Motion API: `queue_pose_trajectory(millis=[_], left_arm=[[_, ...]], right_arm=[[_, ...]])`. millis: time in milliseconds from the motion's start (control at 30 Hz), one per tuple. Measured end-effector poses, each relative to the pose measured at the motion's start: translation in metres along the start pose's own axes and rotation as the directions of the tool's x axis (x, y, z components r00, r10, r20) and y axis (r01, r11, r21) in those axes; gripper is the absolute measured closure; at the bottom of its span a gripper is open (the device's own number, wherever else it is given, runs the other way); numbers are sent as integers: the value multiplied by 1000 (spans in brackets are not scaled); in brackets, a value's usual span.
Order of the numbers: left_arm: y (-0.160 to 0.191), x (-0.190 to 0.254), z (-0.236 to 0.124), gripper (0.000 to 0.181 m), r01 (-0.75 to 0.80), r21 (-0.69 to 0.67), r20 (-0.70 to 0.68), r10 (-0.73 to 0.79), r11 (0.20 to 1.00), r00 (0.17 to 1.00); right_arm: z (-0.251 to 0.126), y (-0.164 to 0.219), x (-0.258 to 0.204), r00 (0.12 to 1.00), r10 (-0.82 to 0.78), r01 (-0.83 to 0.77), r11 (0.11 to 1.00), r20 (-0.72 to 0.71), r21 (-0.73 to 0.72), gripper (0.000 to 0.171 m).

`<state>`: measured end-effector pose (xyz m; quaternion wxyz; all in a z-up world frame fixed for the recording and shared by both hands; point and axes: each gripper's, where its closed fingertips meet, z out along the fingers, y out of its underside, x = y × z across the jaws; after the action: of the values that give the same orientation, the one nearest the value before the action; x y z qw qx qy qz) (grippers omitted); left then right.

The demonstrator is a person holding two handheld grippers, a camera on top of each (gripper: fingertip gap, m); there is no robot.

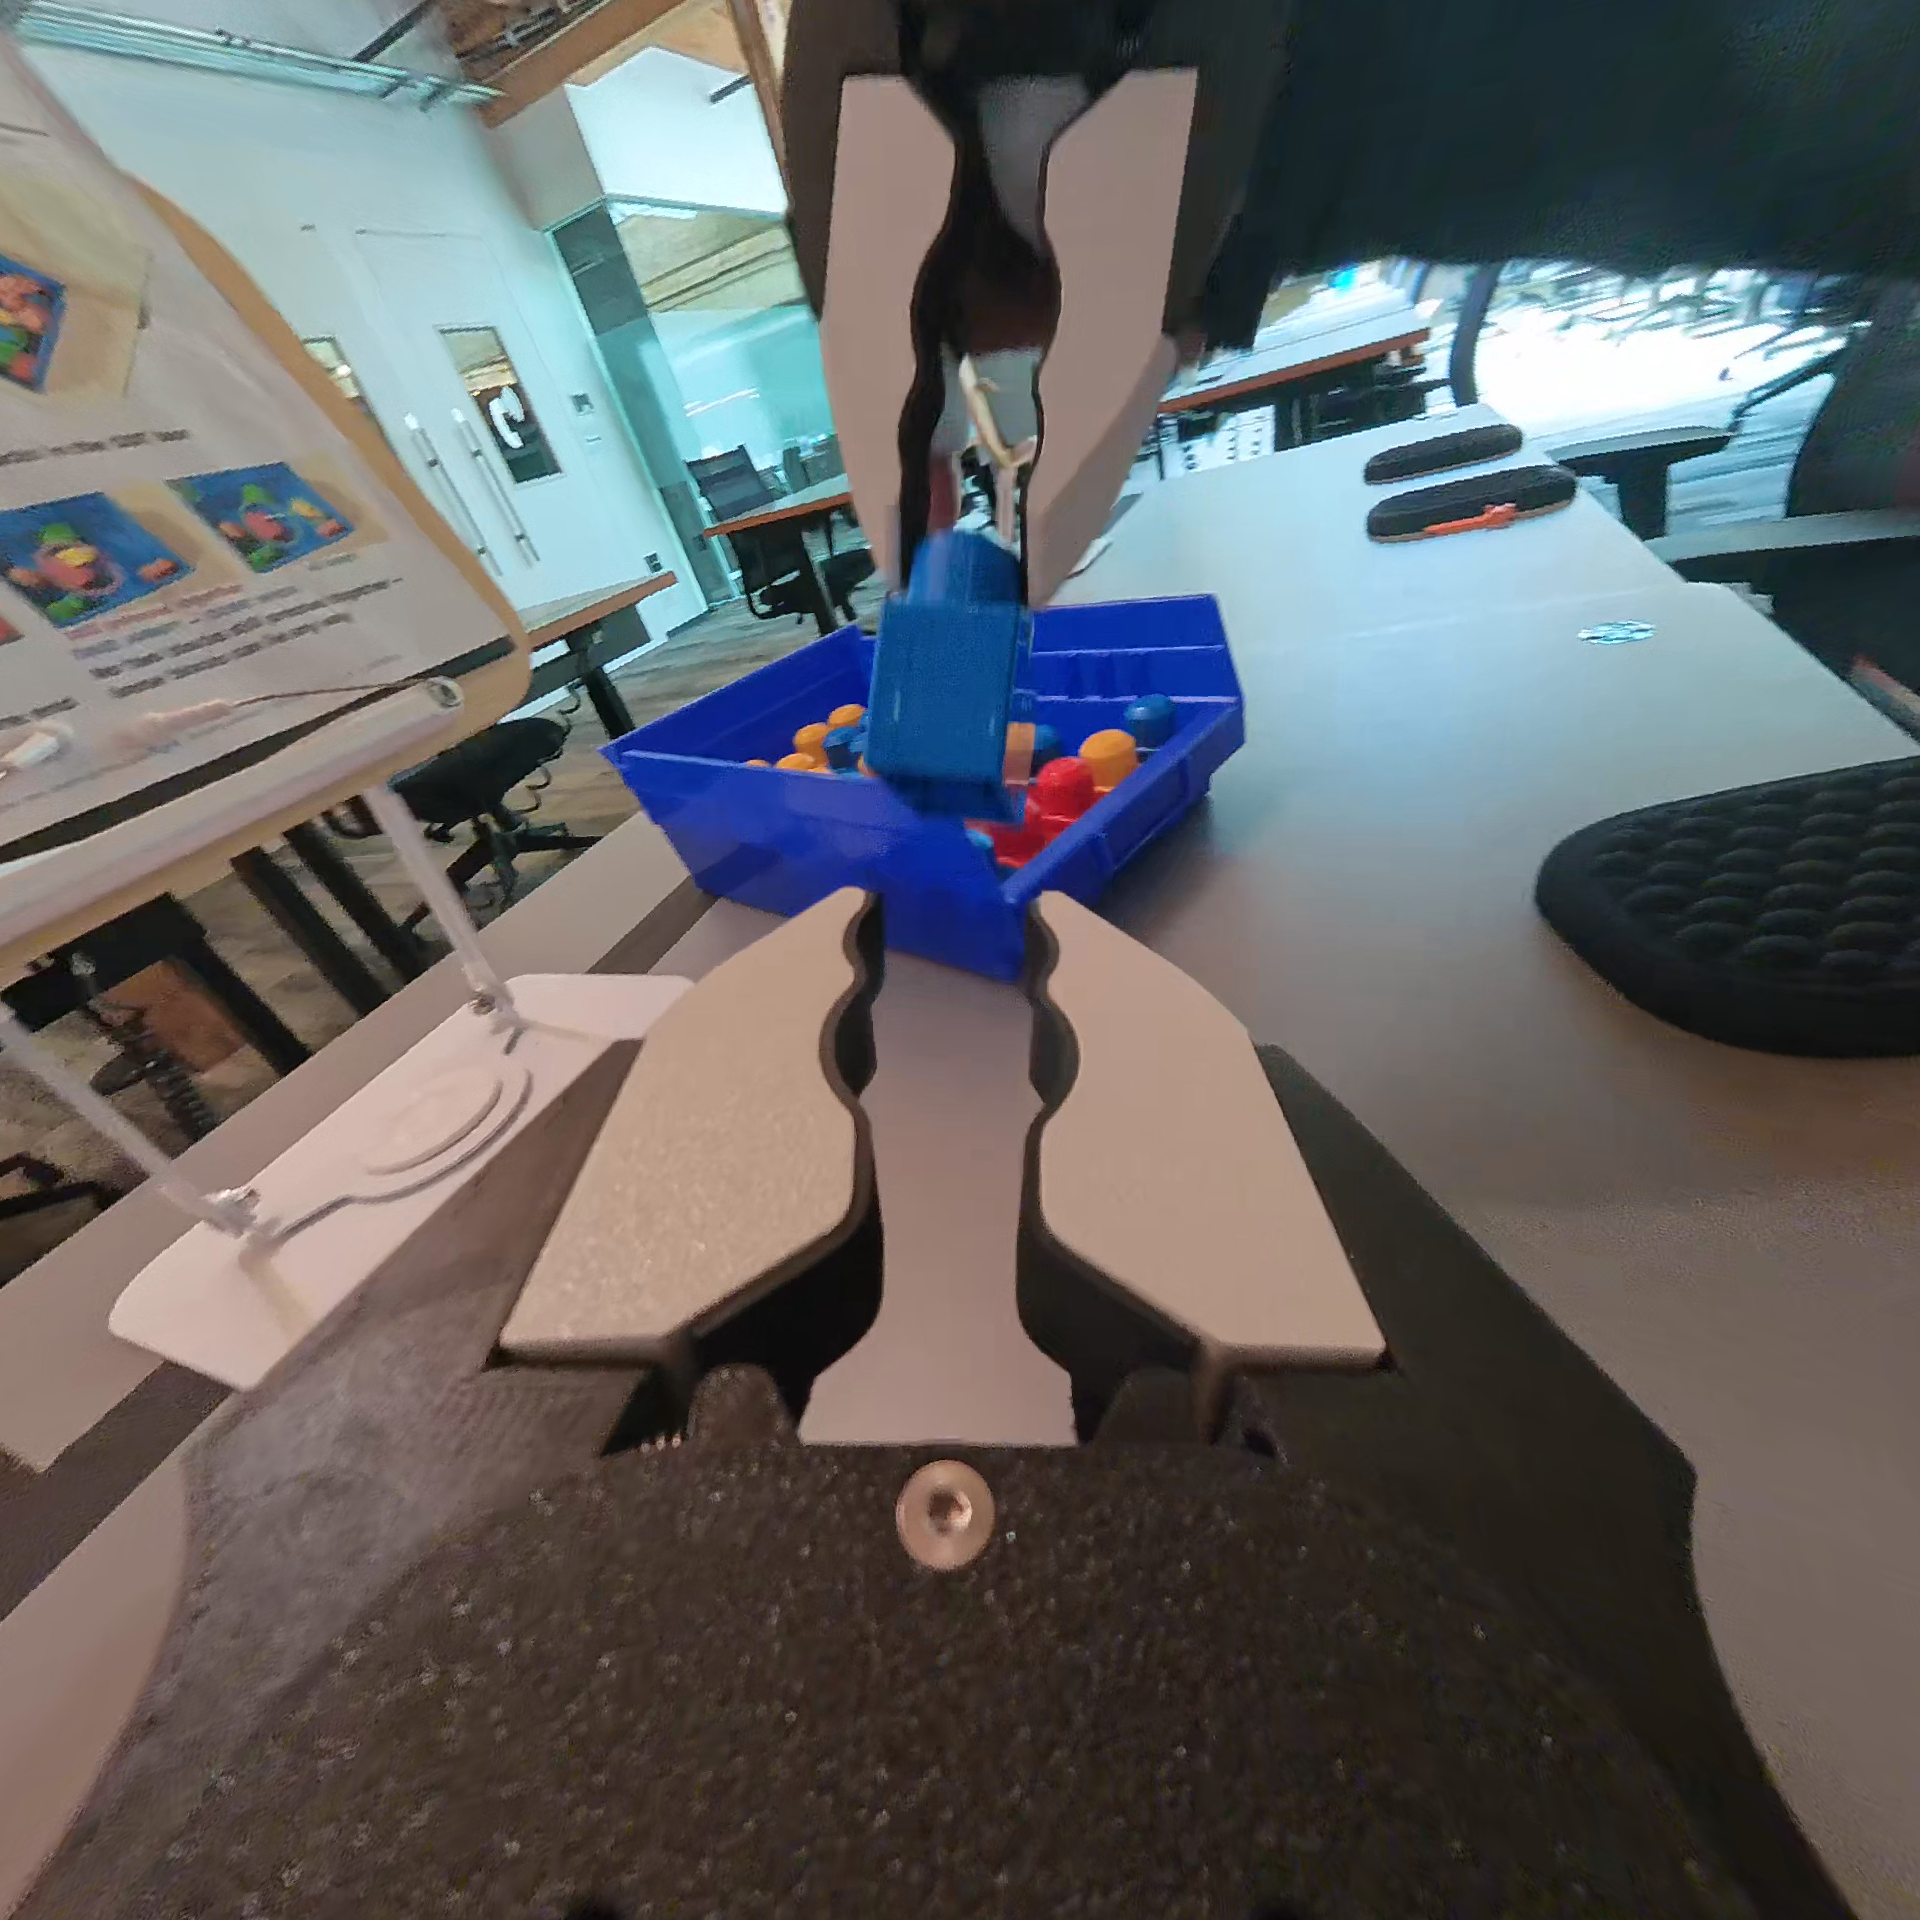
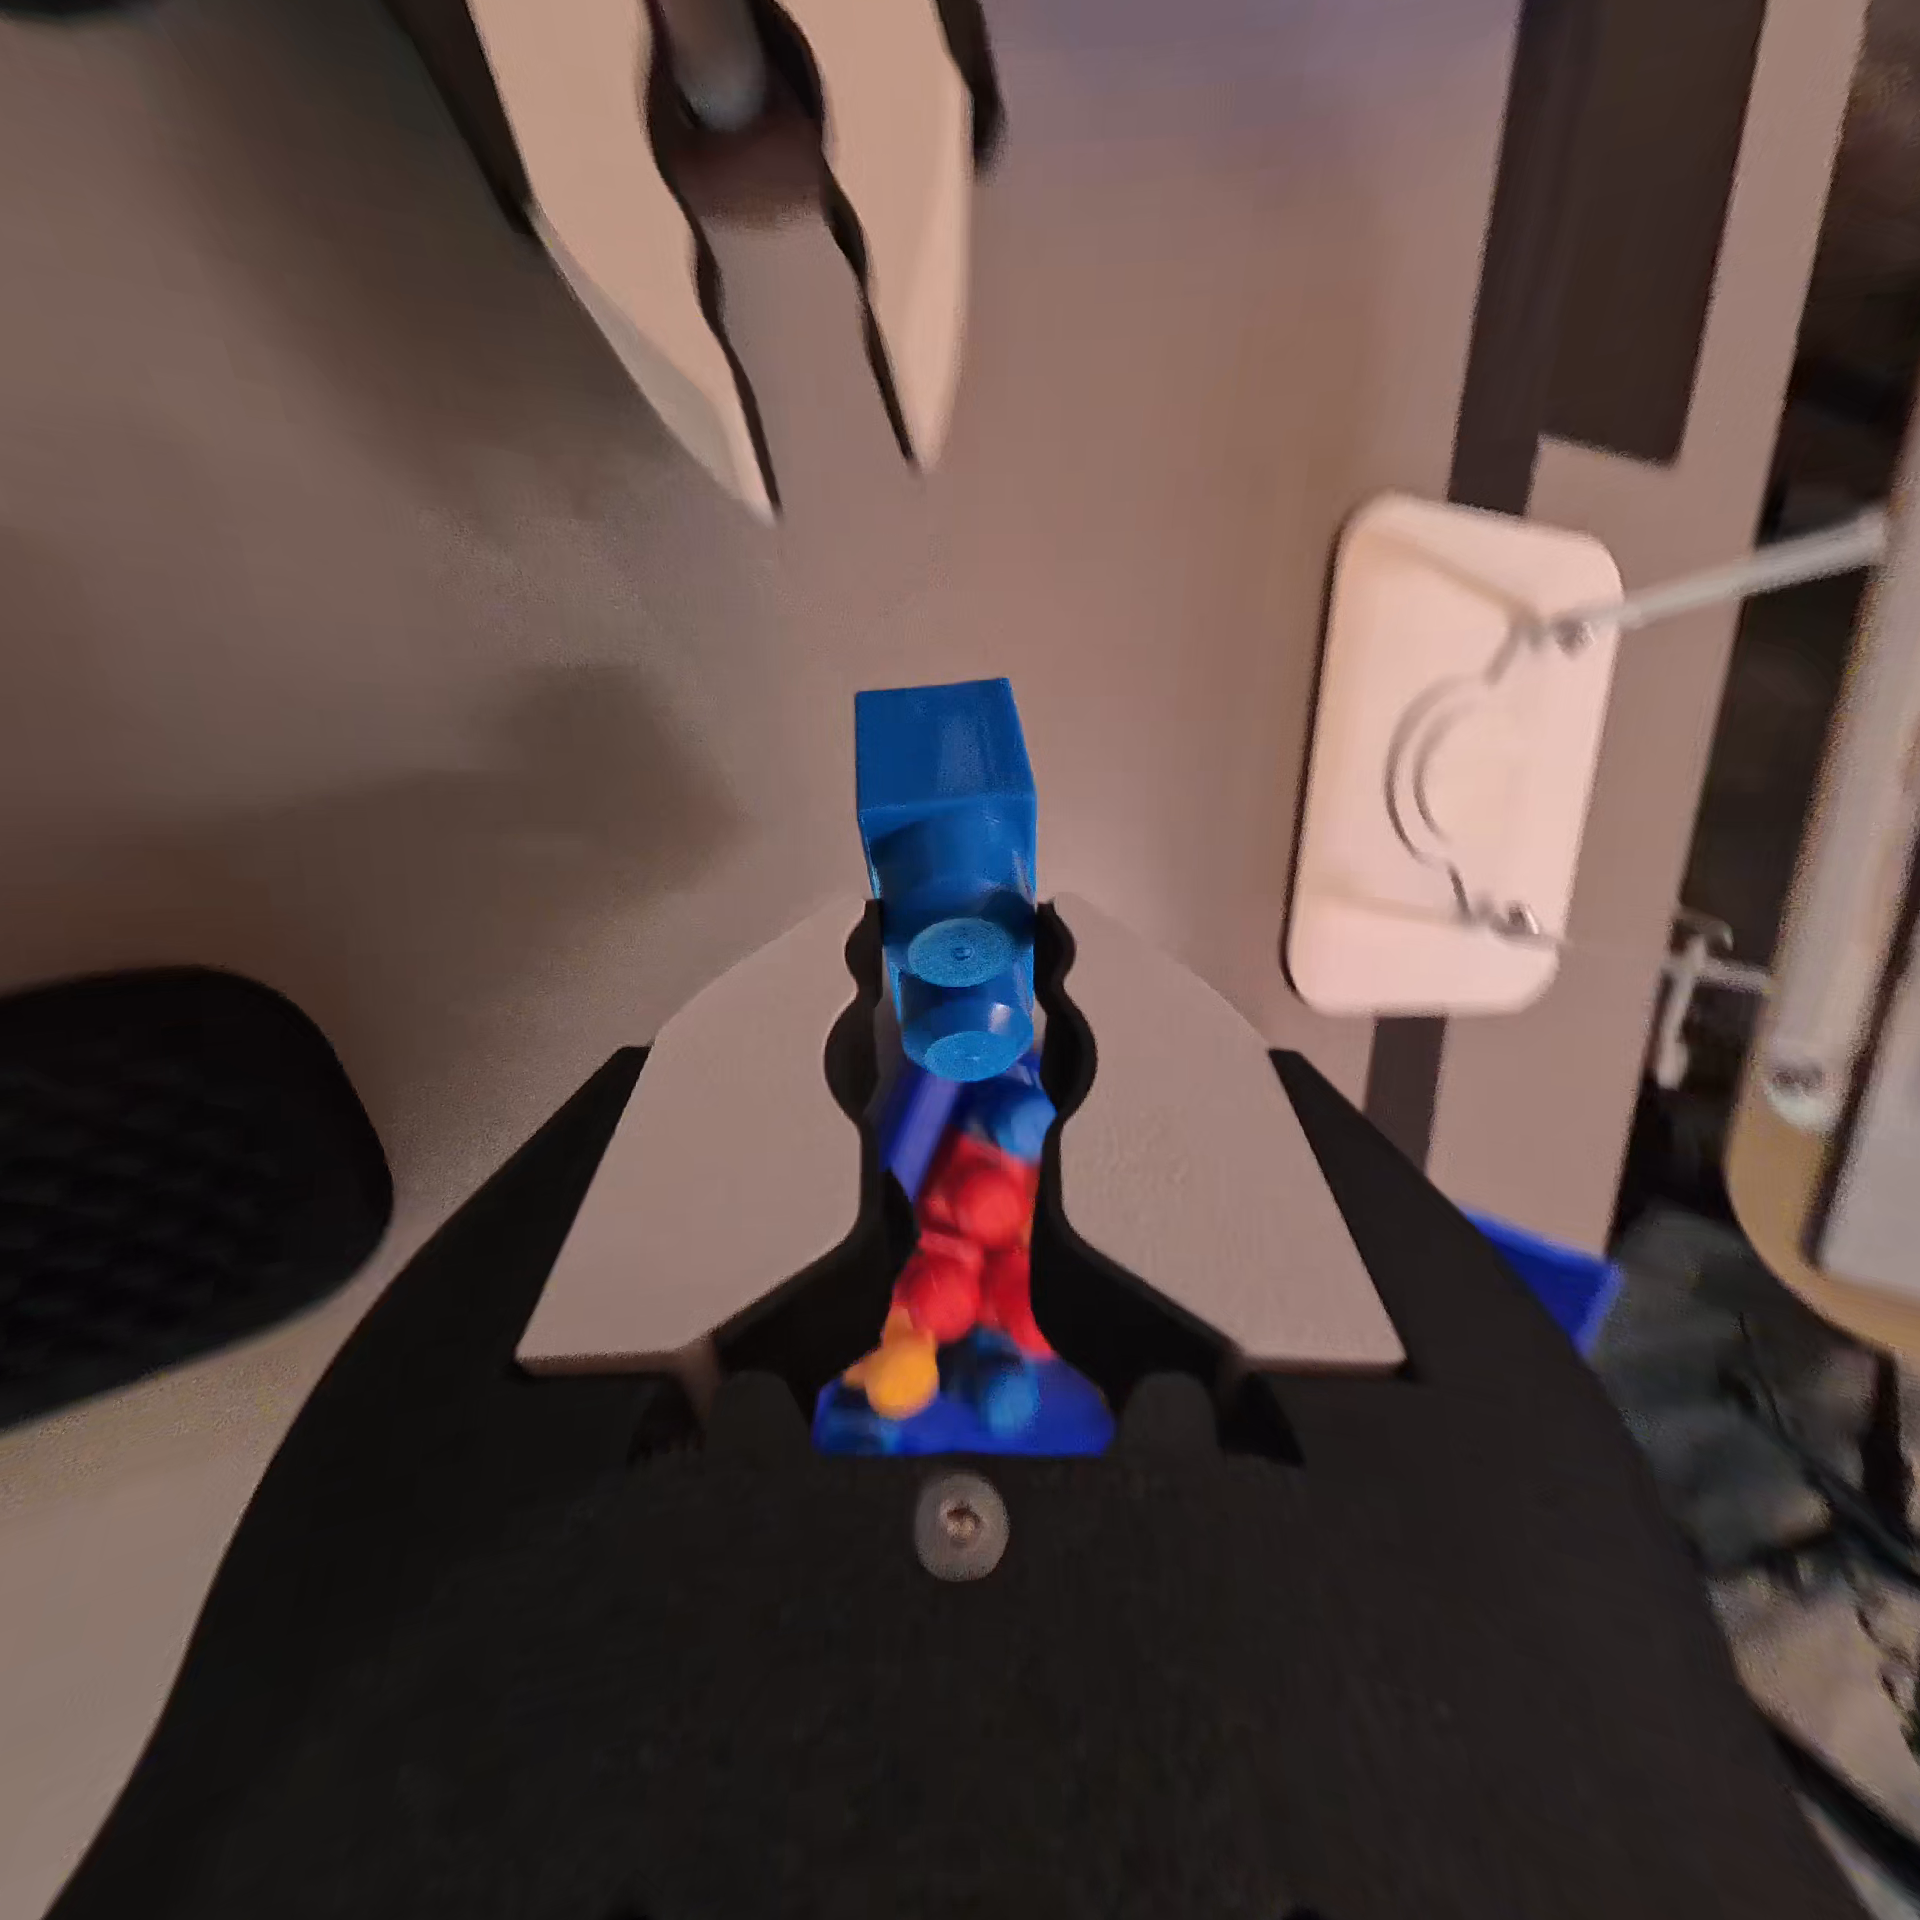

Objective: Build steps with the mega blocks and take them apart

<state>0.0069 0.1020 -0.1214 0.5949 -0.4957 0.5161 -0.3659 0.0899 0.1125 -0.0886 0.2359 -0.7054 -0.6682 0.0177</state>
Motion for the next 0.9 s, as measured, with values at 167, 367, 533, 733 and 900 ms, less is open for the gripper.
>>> queue_pose_trajectory(millis=[167, 367, 533, 733, 900], left_arm=[[4, -33, -8, 181, -31, -27, 213, 36, 999, 976], [-2, -70, -29, 181, 31, 43, 414, -46, 999, 909], [5, -72, -28, 181, 31, 22, 418, -38, 999, 907], [11, -70, -24, 181, 19, -9, 402, -14, 1000, 915], [13, -73, -25, 181, 23, -19, 397, -14, 1000, 918]], right_arm=[[-32, 78, 51, 988, 110, -137, 951, -113, -277, 143], [-31, 168, 77, 961, 229, -277, 804, -157, -527, 144], [-1, 207, 81, 939, 317, -333, 723, -138, -605, 143], [44, 197, 89, 927, 365, -345, 728, -90, -592, 143], [66, 178, 96, 904, 424, -382, 727, -65, -571, 143]])
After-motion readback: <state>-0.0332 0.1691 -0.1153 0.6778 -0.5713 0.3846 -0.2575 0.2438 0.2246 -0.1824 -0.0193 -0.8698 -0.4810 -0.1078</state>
